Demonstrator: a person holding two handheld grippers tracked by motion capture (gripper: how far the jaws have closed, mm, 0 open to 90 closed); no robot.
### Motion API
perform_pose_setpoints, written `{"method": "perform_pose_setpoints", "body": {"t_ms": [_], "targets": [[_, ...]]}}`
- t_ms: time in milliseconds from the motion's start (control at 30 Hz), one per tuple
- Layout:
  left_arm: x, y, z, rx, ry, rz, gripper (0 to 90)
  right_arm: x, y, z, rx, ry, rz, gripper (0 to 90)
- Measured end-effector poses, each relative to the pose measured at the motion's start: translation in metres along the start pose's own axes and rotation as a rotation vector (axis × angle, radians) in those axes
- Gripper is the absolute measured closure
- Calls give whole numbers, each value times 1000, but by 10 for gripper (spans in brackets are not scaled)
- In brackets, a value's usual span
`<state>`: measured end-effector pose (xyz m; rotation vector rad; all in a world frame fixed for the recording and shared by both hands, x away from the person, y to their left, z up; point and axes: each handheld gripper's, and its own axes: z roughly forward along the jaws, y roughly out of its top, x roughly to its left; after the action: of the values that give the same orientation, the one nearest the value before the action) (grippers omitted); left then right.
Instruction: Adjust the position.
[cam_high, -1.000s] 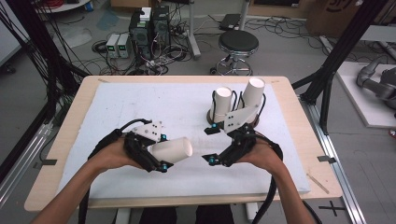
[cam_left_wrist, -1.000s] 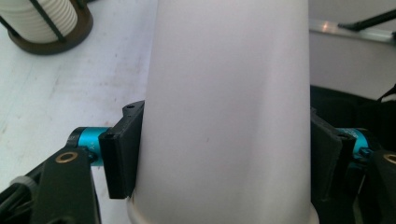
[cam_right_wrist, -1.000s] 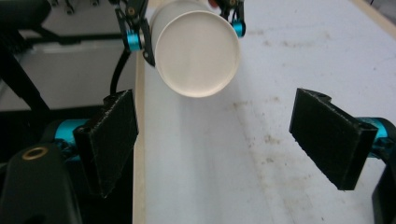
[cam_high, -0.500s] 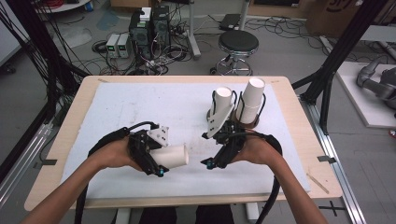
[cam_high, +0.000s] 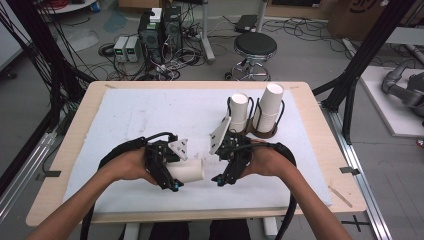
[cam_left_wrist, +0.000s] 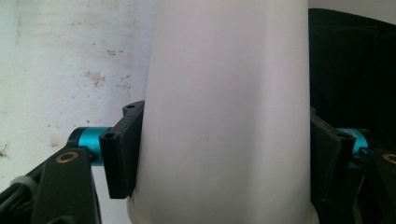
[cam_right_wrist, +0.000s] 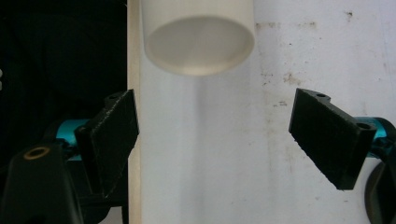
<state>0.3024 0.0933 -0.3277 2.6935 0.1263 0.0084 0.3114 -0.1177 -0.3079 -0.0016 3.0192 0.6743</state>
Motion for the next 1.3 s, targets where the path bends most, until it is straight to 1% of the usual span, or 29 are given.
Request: {"method": "perform_pose_setpoints", "body": {"t_ms": [33,167,200,267,333,367,400,433,467,500,533,567,600,633,700,767,867,900,933,967,1000,1033,1067,1100,1133,1300], "targets": [[0,1,1,3,1,-4,261,0,2,1,9,2,-9,166],[0,7,2,24,1,2,261,0,7,6,40,2,-25,168],[-1,8,3,25,0,1,261,0,8,7,51,10,-30,168],[-1,9,4,34,0,-1,261,0,9,8,62,10,-33,169],[-1,10,5,39,-2,6,261,0,11,9,69,10,-32,169],[-2,10,6,35,-4,-4,261,0,11,10,72,11,-39,168],[-2,11,6,39,-3,5,261,0,13,10,71,11,-44,169],[-2,11,7,35,-1,-2,261,1,13,10,72,10,-47,169],[-2,12,7,40,-2,6,261,1,15,11,69,9,-52,169],[-2,12,8,34,-3,-1,261,2,15,12,64,17,-53,169],[-2,13,7,35,-5,1,262,2,16,12,63,12,-55,169],[-2,14,7,35,-4,10,261,3,17,13,61,22,-58,169],[-2,14,7,34,-4,12,261,3,18,13,56,20,-58,169],[-2,15,7,33,-8,9,261,4,19,14,54,25,-59,169],[-2,15,7,31,-10,18,262,4,20,15,53,21,-59,169],[-2,15,7,31,-11,15,262,6,21,16,53,23,-56,169],[-2,14,7,15,-12,4,261,6,22,17,49,32,-57,169],[-2,14,6,23,-15,13,261,6,22,17,47,31,-57,169],[-1,15,6,20,-17,15,261,6,22,17,44,32,-59,169],[-2,14,6,15,-16,9,261,6,23,17,42,30,-56,173],[-2,14,6,8,-20,2,261,6,23,18,38,31,-57,240],[-1,14,6,14,-26,16,262,6,23,17,42,35,-77,345],[-1,14,6,12,-25,16,262,6,23,16,46,32,-90,345],[-2,14,6,3,-23,3,262,6,24,17,42,31,-93,346],[-1,13,6,9,-24,13,263,7,24,17,45,30,-96,348],[-2,13,7,3,-29,0,264,7,24,19,46,34,-96,353]]}}
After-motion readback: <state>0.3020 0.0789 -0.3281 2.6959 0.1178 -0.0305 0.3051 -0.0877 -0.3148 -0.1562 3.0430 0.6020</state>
